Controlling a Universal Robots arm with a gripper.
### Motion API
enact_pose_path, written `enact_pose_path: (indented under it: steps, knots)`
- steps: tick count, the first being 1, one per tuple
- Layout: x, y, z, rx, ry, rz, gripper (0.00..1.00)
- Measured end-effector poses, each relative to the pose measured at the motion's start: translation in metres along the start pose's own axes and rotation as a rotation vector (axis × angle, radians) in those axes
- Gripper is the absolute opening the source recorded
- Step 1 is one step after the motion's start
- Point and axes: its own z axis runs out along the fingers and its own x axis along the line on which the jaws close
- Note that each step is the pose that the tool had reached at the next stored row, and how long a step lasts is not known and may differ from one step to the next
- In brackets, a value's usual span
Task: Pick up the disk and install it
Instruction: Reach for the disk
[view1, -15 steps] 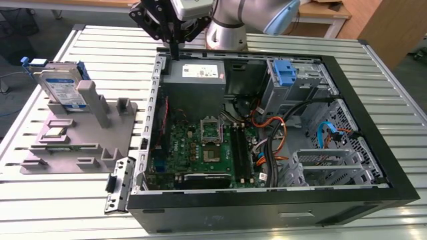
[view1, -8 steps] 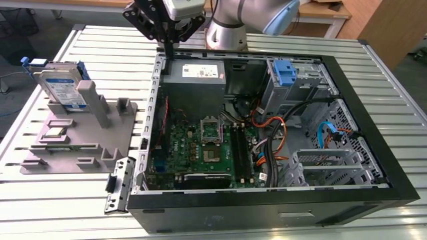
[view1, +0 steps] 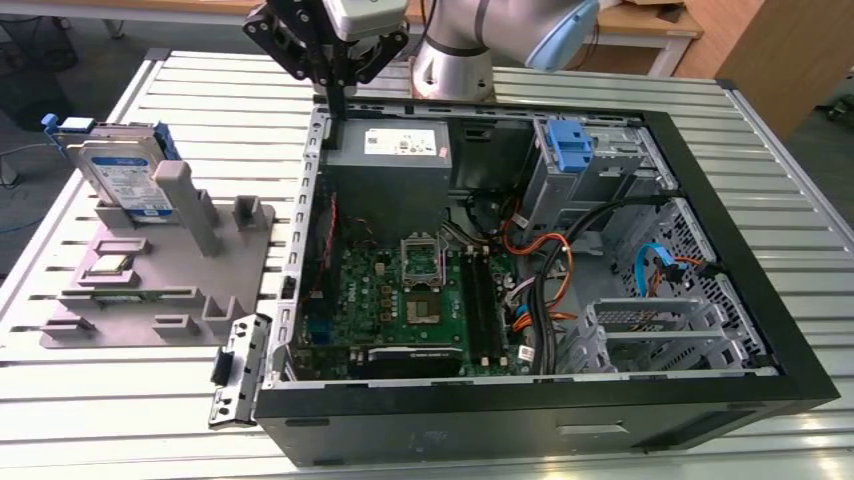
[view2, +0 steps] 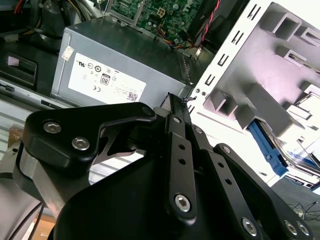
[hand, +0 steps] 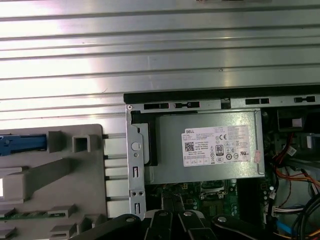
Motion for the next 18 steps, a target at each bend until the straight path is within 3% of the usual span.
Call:
enact_pose_path:
  steps: [6,18]
  knots:
    - [0.0024,-0.0002,-0.0001,0.0002,0.0001,0.000,0.10]
    - [0.0175,-0.0013,-0.0001,0.0000,0.0000,0.000,0.10]
